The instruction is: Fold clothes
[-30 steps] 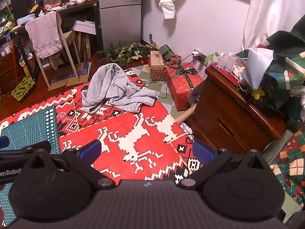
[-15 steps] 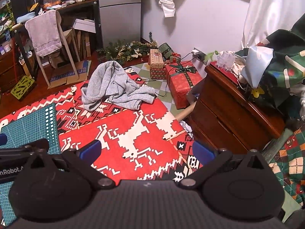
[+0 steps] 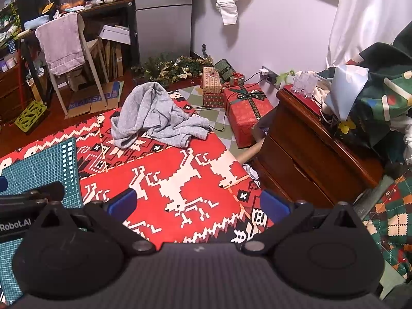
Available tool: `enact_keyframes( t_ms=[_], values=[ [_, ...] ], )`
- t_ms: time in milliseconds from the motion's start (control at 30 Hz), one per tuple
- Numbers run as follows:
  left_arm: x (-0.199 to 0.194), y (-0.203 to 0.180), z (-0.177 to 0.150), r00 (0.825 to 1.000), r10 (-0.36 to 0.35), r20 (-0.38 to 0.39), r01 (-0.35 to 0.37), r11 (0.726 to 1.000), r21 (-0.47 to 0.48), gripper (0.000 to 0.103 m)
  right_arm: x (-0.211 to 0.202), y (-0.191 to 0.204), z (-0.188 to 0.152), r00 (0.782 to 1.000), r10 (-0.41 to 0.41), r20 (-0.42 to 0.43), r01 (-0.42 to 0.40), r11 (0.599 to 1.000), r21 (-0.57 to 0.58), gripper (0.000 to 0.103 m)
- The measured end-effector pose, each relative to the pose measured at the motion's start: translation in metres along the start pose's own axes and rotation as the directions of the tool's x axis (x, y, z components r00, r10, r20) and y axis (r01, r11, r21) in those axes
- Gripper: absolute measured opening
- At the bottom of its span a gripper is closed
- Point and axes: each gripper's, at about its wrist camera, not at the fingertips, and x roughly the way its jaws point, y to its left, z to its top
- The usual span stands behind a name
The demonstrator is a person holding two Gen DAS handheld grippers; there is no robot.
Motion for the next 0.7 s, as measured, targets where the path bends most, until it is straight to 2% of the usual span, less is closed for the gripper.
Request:
enact_keyframes(
  t_ms=[700],
  values=[
    [-0.017, 0.003, -0.007, 1.0, 0.003, 0.027, -0.003, 1.0, -0.008, 0.102, -0.016, 0.0, -0.009, 0.999, 0.01, 0.036, -0.01, 1.0, -0.011, 0.103]
  ],
)
